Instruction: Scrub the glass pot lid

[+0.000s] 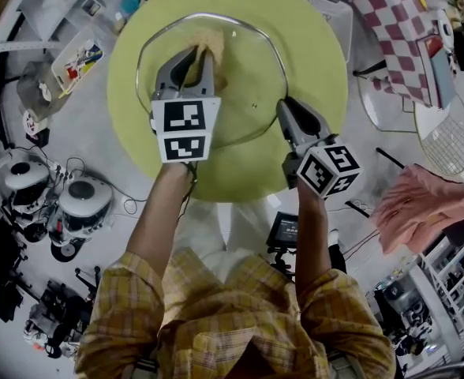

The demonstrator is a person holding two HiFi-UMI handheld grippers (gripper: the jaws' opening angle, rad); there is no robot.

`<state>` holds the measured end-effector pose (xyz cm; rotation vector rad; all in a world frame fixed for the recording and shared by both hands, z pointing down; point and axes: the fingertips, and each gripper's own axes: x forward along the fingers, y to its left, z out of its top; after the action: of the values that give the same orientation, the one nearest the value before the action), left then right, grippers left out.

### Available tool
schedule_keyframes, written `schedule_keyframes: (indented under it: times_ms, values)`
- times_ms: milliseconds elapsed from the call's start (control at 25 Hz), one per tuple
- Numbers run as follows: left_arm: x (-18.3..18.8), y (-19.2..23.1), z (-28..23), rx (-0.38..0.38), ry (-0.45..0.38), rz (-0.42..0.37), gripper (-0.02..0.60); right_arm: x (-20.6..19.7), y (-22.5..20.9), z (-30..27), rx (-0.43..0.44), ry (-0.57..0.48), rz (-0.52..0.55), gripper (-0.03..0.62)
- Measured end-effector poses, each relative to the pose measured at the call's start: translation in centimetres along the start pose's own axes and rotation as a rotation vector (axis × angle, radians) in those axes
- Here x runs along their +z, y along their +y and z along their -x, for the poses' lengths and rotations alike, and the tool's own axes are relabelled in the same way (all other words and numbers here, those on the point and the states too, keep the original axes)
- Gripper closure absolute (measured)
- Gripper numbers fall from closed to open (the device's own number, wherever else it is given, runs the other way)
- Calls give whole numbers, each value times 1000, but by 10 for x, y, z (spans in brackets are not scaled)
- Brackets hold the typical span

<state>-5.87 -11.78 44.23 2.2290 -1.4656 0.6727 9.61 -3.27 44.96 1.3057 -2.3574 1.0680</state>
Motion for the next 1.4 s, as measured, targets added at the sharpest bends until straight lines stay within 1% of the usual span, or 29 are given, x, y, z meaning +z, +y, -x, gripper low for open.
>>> schedule_keyframes:
  times_ms: [200, 440, 640, 840, 1040, 1400]
  values:
    - [-4, 22, 8, 42, 5, 21, 538, 0, 1, 1, -6, -6, 3, 528]
    - [-5, 39, 10, 75, -6, 44, 538, 0, -1, -1, -12, -5, 9, 528]
    - [-11, 43, 15, 101, -7, 40, 538, -1, -2, 2, -21, -9, 5, 530]
    - [-17, 58, 22, 135, -10, 47, 538, 1, 0, -1, -27, -12, 8, 530]
    - [-22, 66, 26, 163, -21, 74, 538, 2, -1, 0, -28, -14, 2, 530]
    - [-29, 74, 33, 190, -9, 88, 537, 2, -1, 0, -32, -12, 13, 530]
